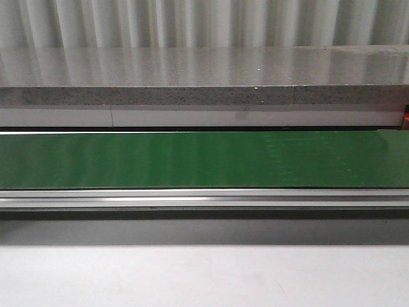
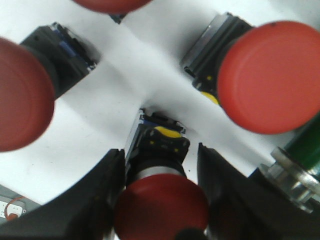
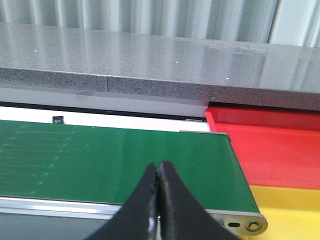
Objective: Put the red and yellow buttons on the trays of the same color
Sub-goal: 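Grasp the red button with the left gripper and lift it over the belt, then lower the red button onto the belt's near end and open the left gripper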
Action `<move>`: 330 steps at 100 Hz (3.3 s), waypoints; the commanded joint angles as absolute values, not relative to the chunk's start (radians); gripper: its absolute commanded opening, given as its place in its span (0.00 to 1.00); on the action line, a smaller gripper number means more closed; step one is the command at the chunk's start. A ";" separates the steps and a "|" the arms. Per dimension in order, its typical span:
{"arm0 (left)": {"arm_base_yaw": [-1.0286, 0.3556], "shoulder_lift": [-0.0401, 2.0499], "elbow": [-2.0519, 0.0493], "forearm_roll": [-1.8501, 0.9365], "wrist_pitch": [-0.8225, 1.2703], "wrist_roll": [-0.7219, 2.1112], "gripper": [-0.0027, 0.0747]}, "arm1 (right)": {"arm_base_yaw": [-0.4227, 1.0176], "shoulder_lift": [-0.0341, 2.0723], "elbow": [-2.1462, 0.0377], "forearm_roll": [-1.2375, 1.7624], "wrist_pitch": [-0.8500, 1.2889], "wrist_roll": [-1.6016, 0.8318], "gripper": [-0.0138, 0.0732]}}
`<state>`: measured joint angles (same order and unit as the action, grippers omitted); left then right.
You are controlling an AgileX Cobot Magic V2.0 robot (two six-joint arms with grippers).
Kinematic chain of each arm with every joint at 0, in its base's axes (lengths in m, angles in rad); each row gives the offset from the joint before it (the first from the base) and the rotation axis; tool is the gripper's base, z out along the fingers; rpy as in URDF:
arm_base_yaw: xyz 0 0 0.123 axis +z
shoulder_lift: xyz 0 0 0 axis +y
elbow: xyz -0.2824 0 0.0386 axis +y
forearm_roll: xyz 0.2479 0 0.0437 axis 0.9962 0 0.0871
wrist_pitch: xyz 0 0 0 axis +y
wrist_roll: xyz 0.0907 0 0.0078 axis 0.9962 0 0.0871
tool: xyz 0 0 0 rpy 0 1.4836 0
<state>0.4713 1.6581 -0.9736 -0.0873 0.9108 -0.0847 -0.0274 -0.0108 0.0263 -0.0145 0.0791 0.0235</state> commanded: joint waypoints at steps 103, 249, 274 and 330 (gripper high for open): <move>0.221 1.481 -1.295 -0.131 1.117 -0.009 0.15 | -0.034 -0.027 0.028 -0.026 -0.008 0.020 0.08; 0.209 1.700 -1.560 -0.214 1.191 -0.020 0.75 | -0.034 -0.026 0.028 -0.026 -0.008 0.020 0.08; 0.324 1.701 -1.560 -0.133 1.217 -0.052 0.74 | -0.034 -0.026 0.028 -0.026 -0.008 0.020 0.08; 0.389 1.835 -1.560 -0.119 1.205 -0.054 0.70 | -0.034 -0.026 0.028 -0.026 -0.008 0.020 0.08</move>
